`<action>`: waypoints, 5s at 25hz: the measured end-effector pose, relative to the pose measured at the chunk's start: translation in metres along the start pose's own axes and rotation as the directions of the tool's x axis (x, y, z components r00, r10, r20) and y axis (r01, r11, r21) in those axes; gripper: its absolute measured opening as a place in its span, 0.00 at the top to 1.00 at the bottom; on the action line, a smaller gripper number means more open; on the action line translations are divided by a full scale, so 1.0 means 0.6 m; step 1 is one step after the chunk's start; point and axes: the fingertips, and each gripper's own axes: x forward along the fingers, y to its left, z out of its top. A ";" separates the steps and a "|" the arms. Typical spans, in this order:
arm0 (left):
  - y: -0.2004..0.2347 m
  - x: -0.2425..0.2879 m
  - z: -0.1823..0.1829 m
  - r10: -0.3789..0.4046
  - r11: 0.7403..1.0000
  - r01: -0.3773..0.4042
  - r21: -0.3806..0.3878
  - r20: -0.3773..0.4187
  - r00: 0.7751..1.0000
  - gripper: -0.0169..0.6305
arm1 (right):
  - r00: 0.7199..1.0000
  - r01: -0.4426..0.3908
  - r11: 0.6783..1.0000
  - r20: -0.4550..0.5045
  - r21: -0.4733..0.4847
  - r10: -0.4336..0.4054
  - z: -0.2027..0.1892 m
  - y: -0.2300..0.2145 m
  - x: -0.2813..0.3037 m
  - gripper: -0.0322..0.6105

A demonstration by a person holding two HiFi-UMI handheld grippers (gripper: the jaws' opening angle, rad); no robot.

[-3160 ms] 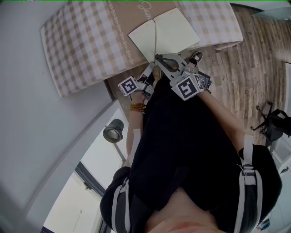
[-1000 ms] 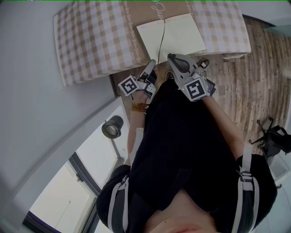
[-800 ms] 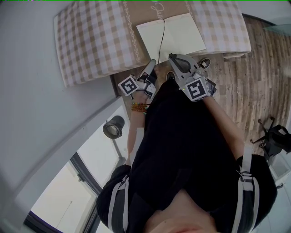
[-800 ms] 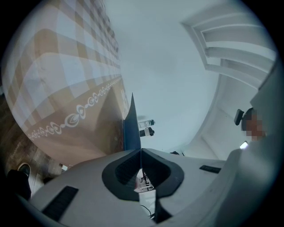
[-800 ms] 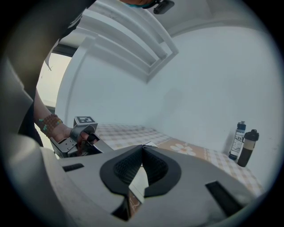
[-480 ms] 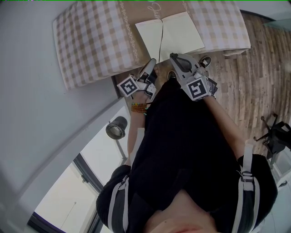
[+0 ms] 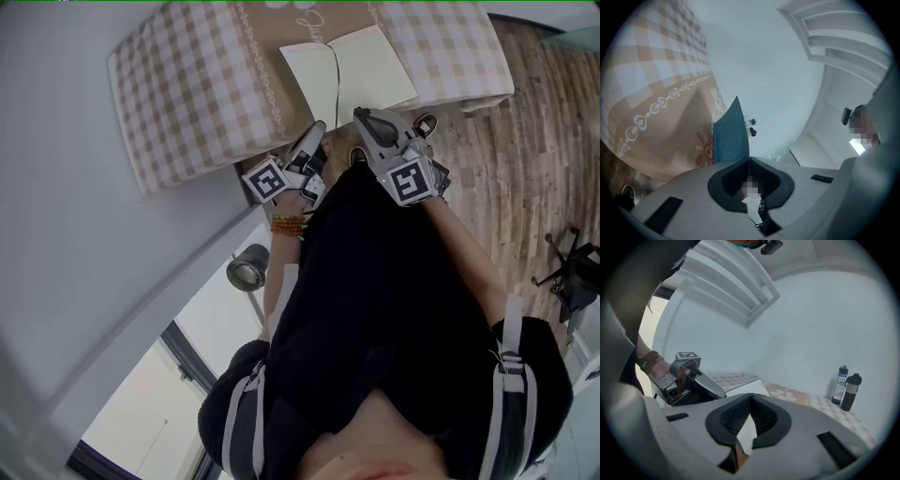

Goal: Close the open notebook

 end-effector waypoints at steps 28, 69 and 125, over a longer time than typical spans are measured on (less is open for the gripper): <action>-0.033 0.140 -0.022 -0.150 0.988 0.155 0.010 -0.195 0.969 0.95 | 0.974 0.224 0.974 -0.033 0.040 -0.223 -0.054 -0.111 -0.054 0.94; 0.003 0.299 -0.127 -0.068 0.988 0.008 -0.154 -0.389 0.919 0.94 | 0.909 0.413 0.897 -0.134 0.159 -0.395 -0.126 -0.253 -0.154 0.94; 0.068 0.384 -0.171 0.135 0.927 -0.224 -0.300 -0.288 0.948 0.88 | 0.904 0.424 0.863 -0.188 0.275 -0.384 -0.197 -0.278 -0.187 0.94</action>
